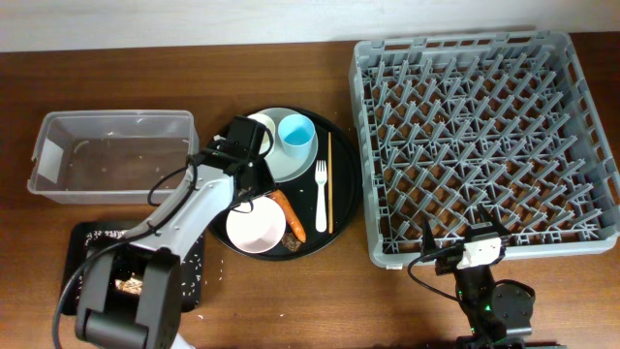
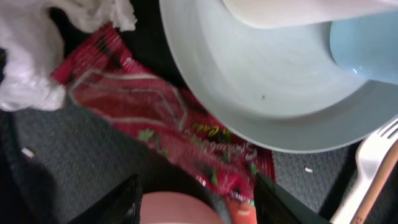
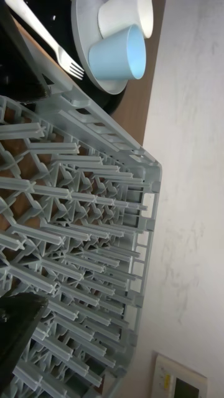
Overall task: Sort waste into correct bins and load items into the dishwasher rack
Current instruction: 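Grasp the red snack wrapper with the left gripper, then drop the red wrapper into the clear plastic bin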
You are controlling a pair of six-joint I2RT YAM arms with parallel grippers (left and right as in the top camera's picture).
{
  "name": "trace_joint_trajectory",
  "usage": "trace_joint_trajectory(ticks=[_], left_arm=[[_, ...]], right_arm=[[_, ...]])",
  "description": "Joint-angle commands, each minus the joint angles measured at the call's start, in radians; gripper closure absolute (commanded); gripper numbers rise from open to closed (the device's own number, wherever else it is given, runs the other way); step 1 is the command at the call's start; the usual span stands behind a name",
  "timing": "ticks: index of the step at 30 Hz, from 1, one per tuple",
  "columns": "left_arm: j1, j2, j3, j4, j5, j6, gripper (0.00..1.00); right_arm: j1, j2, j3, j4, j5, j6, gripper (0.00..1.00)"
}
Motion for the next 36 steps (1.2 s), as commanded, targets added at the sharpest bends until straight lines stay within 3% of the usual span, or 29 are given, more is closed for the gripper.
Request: trace_joint_trajectory(ticks=[1,3,4,5,6,8,10,18,22,26,30,34,35,36], left_arm=[[0.006,0.041,0.01,0.026,-0.014,-0.018,0.41],[0.006,0.085,0.01,0.037,-0.014,-0.018,0.45],[0.006,0.089,0.01,0.039,-0.014,-0.018,0.52],[0.006,0.085,0.01,0.043,-0.014,-0.017,0.72],[0.006,0.074,0.01,0.04,-0.014,-0.016,0.84],[0.006,0.045,0.01,0.034,-0.014,-0.016,0.89],[0.006,-0.018,0.011,0.034,-0.014,-0.016,1.0],[0.046,-0.28,0.012,0.01,-0.016,-0.005,1.0],[0.363,-0.385,0.012,-0.035,-0.034,-0.005,0.99],[0.592,-0.315,0.012,-0.014,-0.034,-0.005,1.0],[0.609,-0.121,0.012,0.12,-0.037,-0.005,0.99],[0.609,-0.051,0.012,0.167,-0.041,-0.006,0.98],[0.608,-0.043,0.011,0.161,-0.041,-0.006,0.97],[0.608,-0.032,0.011,0.159,-0.041,-0.006,0.8]], right_arm=[[0.004,-0.007,-0.005,-0.004,-0.002,-0.006,0.01],[0.004,-0.007,-0.005,-0.004,-0.002,-0.006,0.01],[0.004,-0.007,-0.005,-0.004,-0.002,-0.006,0.01],[0.004,-0.007,-0.005,-0.004,-0.002,-0.006,0.01],[0.004,-0.007,-0.005,-0.004,-0.002,-0.006,0.01],[0.005,-0.007,-0.005,-0.004,-0.002,-0.006,0.01],[0.004,-0.007,-0.005,-0.004,-0.002,-0.006,0.01],[0.004,-0.007,-0.005,-0.004,-0.002,-0.006,0.01],[0.004,-0.007,-0.005,-0.004,-0.002,-0.006,0.01],[0.004,-0.007,-0.005,-0.004,-0.002,-0.006,0.01],[0.004,-0.007,-0.005,-0.004,-0.002,-0.006,0.01],[0.004,-0.007,-0.005,-0.004,-0.002,-0.006,0.01],[0.004,-0.007,-0.005,-0.004,-0.002,-0.006,0.01],[0.004,-0.007,-0.005,-0.004,-0.002,-0.006,0.01]])
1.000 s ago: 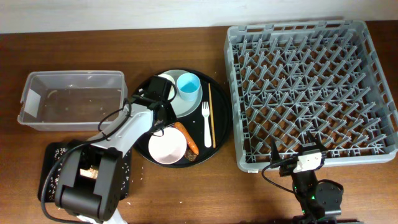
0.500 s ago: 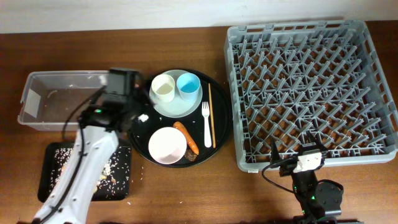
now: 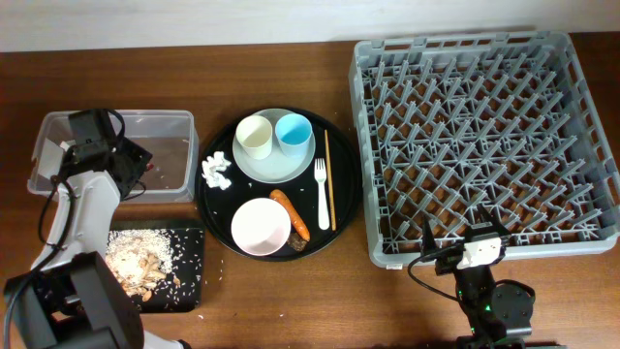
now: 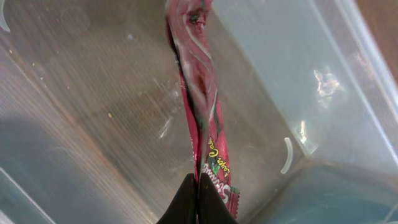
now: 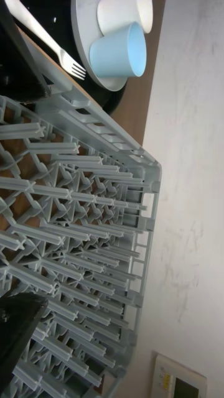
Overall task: Sort waste into correct bins and load items into the dishwasher rack
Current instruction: 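Drop the red wrapper into the clear plastic bin, then grasp the white tissue on the round tray with the left gripper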
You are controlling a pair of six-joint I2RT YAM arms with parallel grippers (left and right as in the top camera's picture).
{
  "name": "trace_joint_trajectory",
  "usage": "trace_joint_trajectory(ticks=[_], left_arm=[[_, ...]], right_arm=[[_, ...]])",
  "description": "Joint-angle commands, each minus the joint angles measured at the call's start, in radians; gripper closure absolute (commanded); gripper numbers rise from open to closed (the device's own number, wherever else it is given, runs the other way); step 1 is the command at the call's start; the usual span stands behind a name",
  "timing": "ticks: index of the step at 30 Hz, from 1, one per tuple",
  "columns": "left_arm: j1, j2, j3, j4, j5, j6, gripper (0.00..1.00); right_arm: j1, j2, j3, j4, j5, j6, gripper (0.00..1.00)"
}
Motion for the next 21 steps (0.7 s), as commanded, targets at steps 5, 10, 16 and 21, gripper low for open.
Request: trace_joint_trajectory(ticks=[5,10,16,21], left_arm=[[0.002,-0.014,0.032,-0.023,0.009,0.076,0.54],[-0.04,-0.166,0.296,-0.376,0.084,0.304,0.54],[-0.38,-0.203,0.322,-0.456,0.095,0.433,0.01],[-0.521,-0.148,0.317,-0.498,-0.005,0.433,0.6]], right_arm=[[0.004,-0.006,-0.005,-0.004,-0.002,-0.006,0.01],[0.004,-0.006,-0.005,-0.004,-0.002,-0.006,0.01],[0.004,-0.006,-0.005,-0.004,-0.002,-0.006,0.01],[0.004,-0.006,-0.005,-0.004,-0.002,-0.006,0.01]])
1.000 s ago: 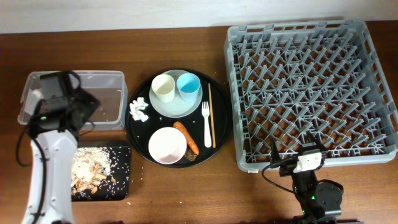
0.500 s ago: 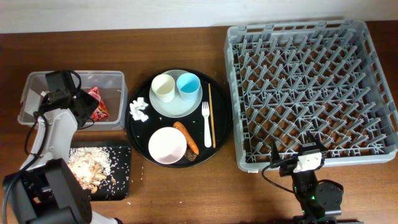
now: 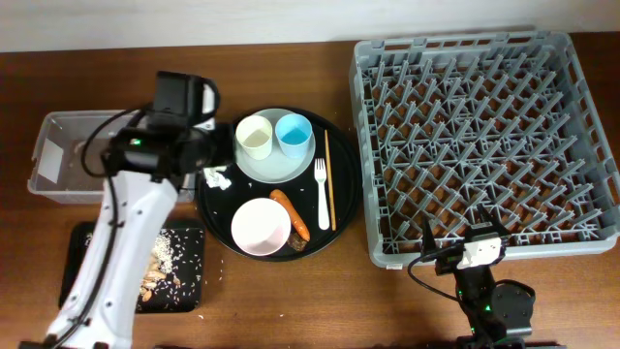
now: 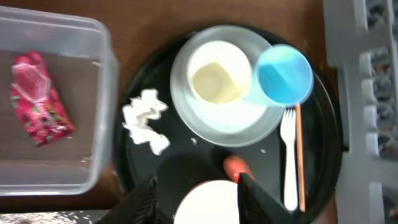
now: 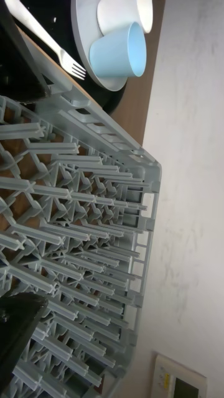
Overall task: Sort waste into correct bins and load items into the dishwasher rack
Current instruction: 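Grasp the white tissue on the round tray with the left gripper, then drop the white tissue into the clear plastic bin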
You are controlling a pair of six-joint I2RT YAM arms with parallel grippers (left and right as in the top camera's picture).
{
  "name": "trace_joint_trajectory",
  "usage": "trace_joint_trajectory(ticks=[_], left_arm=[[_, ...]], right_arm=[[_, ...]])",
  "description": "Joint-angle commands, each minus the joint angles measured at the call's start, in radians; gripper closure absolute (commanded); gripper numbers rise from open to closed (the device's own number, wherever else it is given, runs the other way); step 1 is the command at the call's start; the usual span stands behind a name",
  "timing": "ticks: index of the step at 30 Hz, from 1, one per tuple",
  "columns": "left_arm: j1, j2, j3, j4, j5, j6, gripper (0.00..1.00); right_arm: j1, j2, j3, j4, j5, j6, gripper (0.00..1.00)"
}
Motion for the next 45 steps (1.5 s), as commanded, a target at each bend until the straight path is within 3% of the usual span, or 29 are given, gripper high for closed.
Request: trace_joint_trajectory(ticks=[1,4,13,20,25,31,32,33,34,35,36,37,40,45], left_arm=[[-0.101,0.089,-0.002,-0.016,-0.159,0.011,0.66],[-0.106,0.181,-0.002,-0.034,-0.253,-0.092,0.67],[-0.077,0.412,-0.002,-0.028,-0.353,-0.173,0.66],[-0.07,0.541,-0.002,0.074,-0.354,-0.172,0.65],[-0.07,0.546,-0.002,0.083,-0.403,-0.172,0.54],[-0.059,0.546,-0.053,0.1,-0.399,-0.172,0.54],[-0.058,0.546,-0.078,0.127,-0.399,-0.172,0.56],[-0.058,0.546,-0.091,0.144,-0.398,-0.173,0.66],[-0.058,0.546,-0.091,0.148,-0.398,-0.173,0.69],[-0.058,0.546,-0.091,0.155,-0.399,-0.172,0.78],[-0.058,0.545,-0.091,0.154,-0.399,-0.172,0.94],[-0.058,0.545,-0.089,0.148,-0.399,-0.172,1.0],[-0.058,0.481,-0.053,0.096,-0.398,-0.172,0.99],[-0.051,0.173,0.041,-0.034,-0.394,-0.173,1.0]], right_arm=[[0.004,-0.006,-0.005,-0.004,-0.002,-0.007,0.02],[0.004,-0.006,-0.005,-0.004,-0.002,-0.007,0.01],[0.004,-0.006,-0.005,-0.004,-0.002,-0.007,0.01],[0.004,-0.006,-0.005,-0.004,-0.002,-0.007,0.01],[0.004,-0.006,-0.005,-0.004,-0.002,-0.007,0.01],[0.004,-0.006,-0.005,-0.004,-0.002,-0.007,0.01],[0.004,-0.006,-0.005,-0.004,-0.002,-0.007,0.01],[0.004,-0.006,-0.005,-0.004,-0.002,-0.007,0.01],[0.004,-0.006,-0.005,-0.004,-0.002,-0.007,0.01],[0.004,-0.006,-0.005,-0.004,-0.002,-0.007,0.01],[0.004,-0.006,-0.005,-0.004,-0.002,-0.007,0.01],[0.004,-0.006,-0.005,-0.004,-0.002,-0.007,0.01],[0.004,-0.006,-0.005,-0.004,-0.002,-0.007,0.01],[0.004,-0.006,-0.005,-0.004,-0.002,-0.007,0.01]])
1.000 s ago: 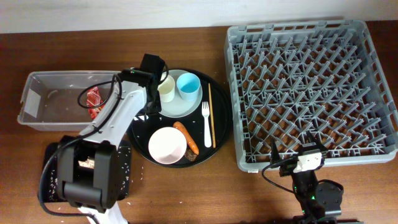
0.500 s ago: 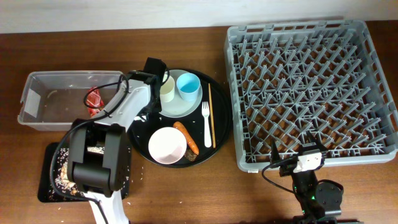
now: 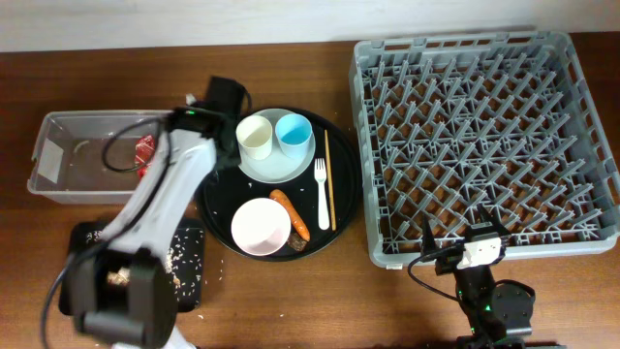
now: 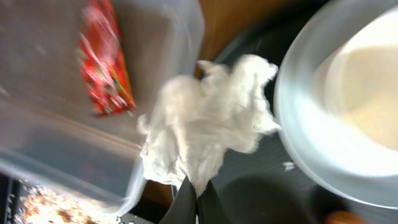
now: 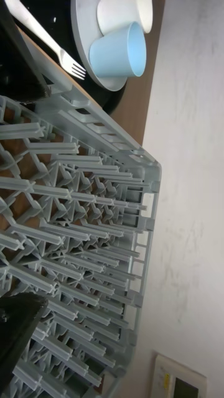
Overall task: Sort waste into correct bins and load items into the dishwasher rack
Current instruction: 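Drop the white tissue into the clear plastic bin, then grasp the carrot on the round tray with the left gripper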
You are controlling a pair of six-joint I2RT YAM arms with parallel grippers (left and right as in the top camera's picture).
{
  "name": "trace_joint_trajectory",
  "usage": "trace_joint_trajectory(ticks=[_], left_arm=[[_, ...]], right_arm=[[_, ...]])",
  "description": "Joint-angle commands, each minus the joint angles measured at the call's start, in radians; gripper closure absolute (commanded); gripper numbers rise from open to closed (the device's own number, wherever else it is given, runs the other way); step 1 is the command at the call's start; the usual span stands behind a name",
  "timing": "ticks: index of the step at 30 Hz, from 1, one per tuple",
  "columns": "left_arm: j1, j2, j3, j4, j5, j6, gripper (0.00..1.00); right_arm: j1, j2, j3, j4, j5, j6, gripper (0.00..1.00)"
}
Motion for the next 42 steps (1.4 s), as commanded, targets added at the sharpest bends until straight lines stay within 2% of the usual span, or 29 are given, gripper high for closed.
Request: trace_joint_trajectory(ticks=[1,3,5,6,9,11,15,16,18,19,21,23,24,25,26,27,28,31,35,39,42], left_arm=[[0.013,-0.193,0.026,-0.007,-0.011,-0.01,1.0],[0.08,-0.265,0.026,-0.005,-0.011,-0.035,1.0],[0.159,-0.259,0.021,-0.006,-0.01,-0.043,1.0],[0.233,-0.241,0.01,-0.005,-0.006,-0.043,0.99],[0.343,-0.129,-0.004,0.011,0.089,-0.043,0.96],[0.374,-0.038,-0.004,0.05,0.156,-0.043,0.96],[0.375,0.099,-0.004,0.106,0.223,-0.039,0.86],[0.375,0.108,-0.004,0.11,0.224,-0.039,0.8],[0.375,0.107,0.006,0.113,0.227,-0.039,0.38],[0.375,0.103,0.024,0.097,0.227,-0.039,0.37],[0.349,0.026,0.156,-0.047,0.23,-0.031,0.37],[0.252,-0.096,0.23,-0.147,0.293,0.037,0.37],[0.144,-0.165,0.23,-0.223,0.351,0.074,0.46],[0.106,-0.174,0.23,-0.253,0.351,0.074,0.5],[0.027,-0.177,0.229,-0.325,0.351,0.074,0.93],[-0.047,-0.175,0.198,-0.36,0.351,0.074,1.0],[-0.152,-0.175,0.095,-0.362,0.35,0.073,1.0],[-0.257,-0.175,-0.159,-0.226,0.351,0.036,1.0],[-0.262,-0.175,-0.387,-0.024,0.32,0.003,1.0],[-0.262,-0.175,-0.523,0.165,0.216,-0.06,1.0],[-0.262,-0.175,-0.594,0.243,0.117,-0.118,1.0]], right_arm=[[0.004,-0.006,-0.005,-0.004,-0.002,-0.006,0.01],[0.004,-0.006,-0.005,-0.004,-0.002,-0.006,0.01],[0.004,-0.006,-0.005,-0.004,-0.002,-0.006,0.01],[0.004,-0.006,-0.005,-0.004,-0.002,-0.006,0.01],[0.004,-0.006,-0.005,-0.004,-0.002,-0.006,0.01],[0.004,-0.006,-0.005,-0.004,-0.002,-0.006,0.01],[0.004,-0.006,-0.005,-0.004,-0.002,-0.006,0.01],[0.004,-0.006,-0.005,-0.004,-0.002,-0.006,0.01],[0.004,-0.006,-0.005,-0.004,-0.002,-0.006,0.01],[0.004,-0.006,-0.005,-0.004,-0.002,-0.006,0.01],[0.004,-0.006,-0.005,-0.004,-0.002,-0.006,0.01],[0.004,-0.006,-0.005,-0.004,-0.002,-0.006,0.02],[0.004,-0.006,-0.005,-0.004,-0.002,-0.006,0.01],[0.004,-0.006,-0.005,-0.004,-0.002,-0.006,0.01],[0.005,-0.006,-0.005,-0.004,-0.002,-0.006,0.01],[0.004,-0.006,-0.005,-0.004,-0.002,-0.006,0.01],[0.004,-0.006,-0.005,-0.004,-0.002,-0.006,0.01],[0.004,-0.006,-0.005,-0.004,-0.002,-0.006,0.01],[0.004,-0.006,-0.005,-0.004,-0.002,-0.006,0.01],[0.004,-0.006,-0.005,-0.004,-0.002,-0.006,0.02],[0.004,-0.006,-0.005,-0.004,-0.002,-0.006,0.01]])
